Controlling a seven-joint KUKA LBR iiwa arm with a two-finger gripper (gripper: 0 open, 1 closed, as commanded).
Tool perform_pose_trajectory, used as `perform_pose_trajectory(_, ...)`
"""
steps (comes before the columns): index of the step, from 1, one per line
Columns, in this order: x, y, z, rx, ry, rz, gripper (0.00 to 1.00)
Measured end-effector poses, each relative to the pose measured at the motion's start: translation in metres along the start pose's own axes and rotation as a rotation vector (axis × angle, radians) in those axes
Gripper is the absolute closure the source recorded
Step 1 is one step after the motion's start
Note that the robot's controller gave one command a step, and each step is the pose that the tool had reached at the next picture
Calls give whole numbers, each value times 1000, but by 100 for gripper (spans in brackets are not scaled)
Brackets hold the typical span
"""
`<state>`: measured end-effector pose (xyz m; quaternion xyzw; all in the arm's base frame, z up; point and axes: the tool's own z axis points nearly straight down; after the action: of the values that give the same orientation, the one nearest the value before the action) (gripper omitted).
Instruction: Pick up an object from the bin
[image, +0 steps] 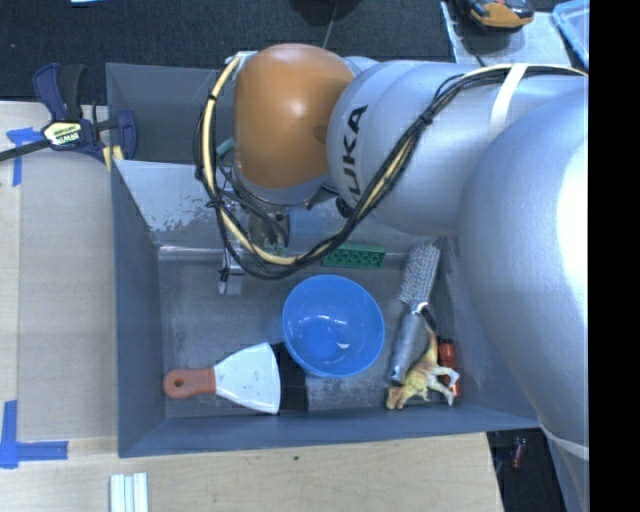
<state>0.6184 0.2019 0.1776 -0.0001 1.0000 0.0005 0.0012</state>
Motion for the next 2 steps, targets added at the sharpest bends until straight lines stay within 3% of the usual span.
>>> perform_pose_trajectory(1,57,-1,72,-1,-1,-123,0)
perform_pose_trajectory(2,83,-90,34,-1,-5,-162,0)
